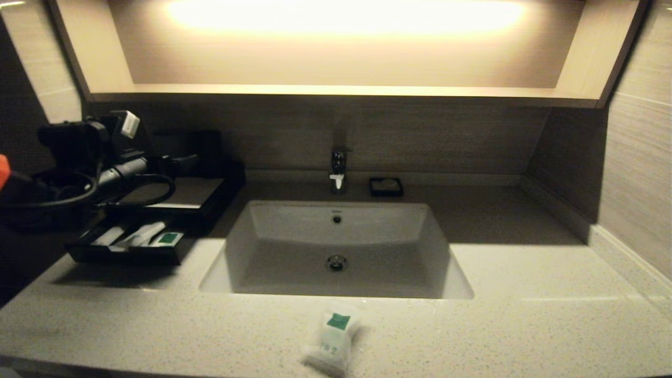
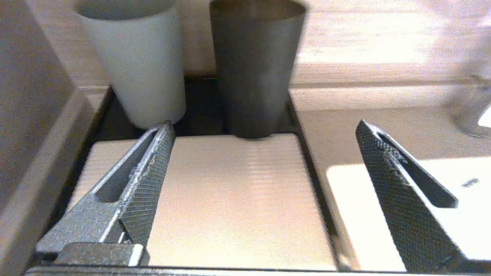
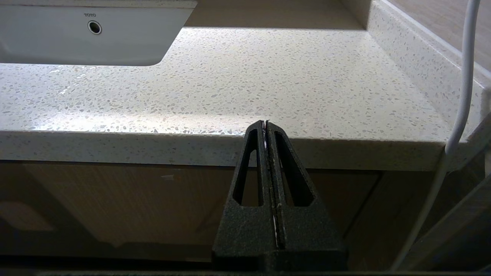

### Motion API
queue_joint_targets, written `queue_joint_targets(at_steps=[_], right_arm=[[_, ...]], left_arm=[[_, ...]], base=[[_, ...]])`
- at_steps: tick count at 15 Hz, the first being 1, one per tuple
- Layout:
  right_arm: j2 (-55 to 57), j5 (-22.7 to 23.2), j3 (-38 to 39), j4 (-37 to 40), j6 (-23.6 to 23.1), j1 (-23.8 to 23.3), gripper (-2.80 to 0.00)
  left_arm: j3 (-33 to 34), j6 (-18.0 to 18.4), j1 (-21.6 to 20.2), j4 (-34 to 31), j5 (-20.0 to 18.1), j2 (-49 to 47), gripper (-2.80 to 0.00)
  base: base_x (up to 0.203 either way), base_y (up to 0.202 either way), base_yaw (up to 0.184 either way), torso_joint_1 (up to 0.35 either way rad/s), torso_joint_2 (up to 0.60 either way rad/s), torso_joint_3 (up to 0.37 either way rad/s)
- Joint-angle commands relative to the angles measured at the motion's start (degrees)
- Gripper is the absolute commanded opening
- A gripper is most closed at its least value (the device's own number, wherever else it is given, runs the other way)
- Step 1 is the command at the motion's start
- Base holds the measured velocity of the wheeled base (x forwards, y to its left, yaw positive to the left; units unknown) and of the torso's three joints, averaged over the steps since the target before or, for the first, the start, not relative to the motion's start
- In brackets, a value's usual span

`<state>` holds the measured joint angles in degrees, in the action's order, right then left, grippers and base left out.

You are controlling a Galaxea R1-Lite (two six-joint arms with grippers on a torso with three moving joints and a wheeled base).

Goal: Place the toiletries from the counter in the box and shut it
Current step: Place the cup on the storage box, then pick up the bathroom toiletry

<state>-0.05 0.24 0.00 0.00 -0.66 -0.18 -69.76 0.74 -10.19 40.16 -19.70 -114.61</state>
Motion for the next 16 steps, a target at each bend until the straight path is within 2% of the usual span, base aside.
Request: queue_joint_targets(at_steps=[1,2,3,5,7,8,10,11,13,16], right_arm=[[0.05,0.02,0.08,0.00,-0.04,0.01,-2.80],[0.05,0.02,0.09,0.00,-0.04,0.01,-2.80],[0.05,0.02,0.09,0.00,-0.04,0.01,-2.80],[0.05,0.02,0.09,0.00,-0.04,0.01,-2.80],[0.05,0.02,0.09,0.00,-0.04,0.01,-2.80],[0.05,0.02,0.09,0.00,-0.04,0.01,-2.80],[0.05,0.02,0.09,0.00,-0.04,0.01,-2.80],[0.05,0.02,0.09,0.00,-0.04,0.01,-2.80],[0.05,0.02,0.09,0.00,-0.04,0.01,-2.80],[0.05,0.02,0.09,0.00,-0.04,0.01,-2.80]], left_arm=[[6.16,-0.01,-0.67,0.43,-0.19,9.58,0.00],[7.87,0.02,-0.74,0.19,-0.27,12.28,0.00],[9.21,0.04,-0.77,-0.57,-0.35,14.68,-2.80],[10.40,0.12,-0.13,-4.00,-0.66,18.83,-2.80],[10.25,0.10,0.73,-10.32,-5.13,23.23,-2.80],[9.59,0.11,1.04,-15.65,-7.62,25.33,-2.80],[6.92,0.93,2.39,-25.43,-9.15,27.37,-2.80],[6.35,3.33,3.08,-29.68,-9.44,28.45,-2.80],[8.39,7.77,6.82,-33.46,-9.71,30.67,-2.80],[12.69,9.20,14.38,-35.64,-9.88,33.24,-2.80]], base=[[0.000,0.000,0.000,0.000,0.00,0.000],[0.000,0.000,0.000,0.000,0.00,0.000],[0.000,0.000,0.000,0.000,0.00,0.000],[0.000,0.000,0.000,0.000,0.00,0.000],[0.000,0.000,0.000,0.000,0.00,0.000],[0.000,0.000,0.000,0.000,0.00,0.000],[0.000,0.000,0.000,0.000,0.00,0.000],[0.000,0.000,0.000,0.000,0.00,0.000],[0.000,0.000,0.000,0.000,0.00,0.000],[0.000,0.000,0.000,0.000,0.00,0.000]])
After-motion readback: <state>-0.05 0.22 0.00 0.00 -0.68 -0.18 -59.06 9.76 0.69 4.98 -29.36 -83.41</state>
